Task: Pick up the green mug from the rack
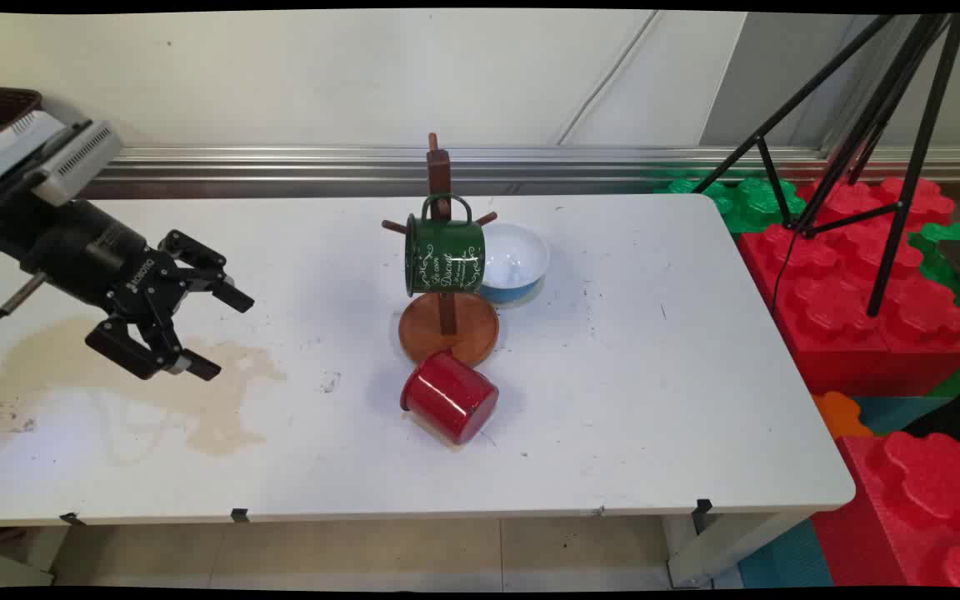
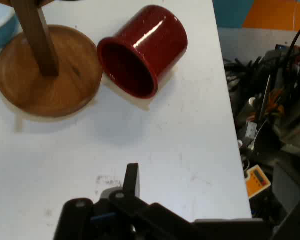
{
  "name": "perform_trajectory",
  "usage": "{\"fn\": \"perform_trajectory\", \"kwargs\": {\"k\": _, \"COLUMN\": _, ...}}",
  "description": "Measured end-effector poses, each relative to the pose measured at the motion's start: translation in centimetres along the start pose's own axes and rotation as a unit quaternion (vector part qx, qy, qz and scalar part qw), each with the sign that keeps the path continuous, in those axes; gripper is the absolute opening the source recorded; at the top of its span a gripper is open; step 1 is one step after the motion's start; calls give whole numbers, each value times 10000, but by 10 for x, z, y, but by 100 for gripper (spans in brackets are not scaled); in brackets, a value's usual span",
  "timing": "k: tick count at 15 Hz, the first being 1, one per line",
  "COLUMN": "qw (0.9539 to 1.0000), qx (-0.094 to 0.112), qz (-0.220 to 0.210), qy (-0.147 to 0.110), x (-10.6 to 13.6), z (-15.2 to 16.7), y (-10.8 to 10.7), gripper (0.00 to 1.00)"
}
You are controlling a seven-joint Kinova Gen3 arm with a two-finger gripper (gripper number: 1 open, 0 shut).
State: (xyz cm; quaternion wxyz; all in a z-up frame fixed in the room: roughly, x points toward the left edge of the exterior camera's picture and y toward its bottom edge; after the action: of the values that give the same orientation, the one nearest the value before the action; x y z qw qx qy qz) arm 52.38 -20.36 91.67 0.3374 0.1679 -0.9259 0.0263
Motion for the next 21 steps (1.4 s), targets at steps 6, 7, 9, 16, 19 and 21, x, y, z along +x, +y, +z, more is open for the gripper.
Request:
{"fn": "perform_trajectory", "kwargs": {"k": 6, "qw": 9993, "qx": 15, "qz": -163, "qy": 344, "x": 16, "z": -8, "y": -1, "gripper": 100}}
{"fn": "perform_trajectory", "kwargs": {"k": 7, "qw": 9989, "qx": 26, "qz": -203, "qy": 423, "x": 20, "z": -9, "y": -1, "gripper": 100}}
{"fn": "perform_trajectory", "kwargs": {"k": 9, "qw": 9980, "qx": 40, "qz": -264, "qy": 578, "x": 27, "z": -8, "y": -3, "gripper": 100}}
{"fn": "perform_trajectory", "kwargs": {"k": 16, "qw": 9945, "qx": 86, "qz": -387, "qy": 974, "x": 48, "z": 3, "y": -9, "gripper": 100}}
{"fn": "perform_trajectory", "kwargs": {"k": 19, "qw": 9923, "qx": 131, "qz": -442, "qy": 1148, "x": 57, "z": 10, "y": -13, "gripper": 100}}
{"fn": "perform_trajectory", "kwargs": {"k": 21, "qw": 9905, "qx": 175, "qz": -489, "qy": 1274, "x": 64, "z": 20, "y": -17, "gripper": 100}}
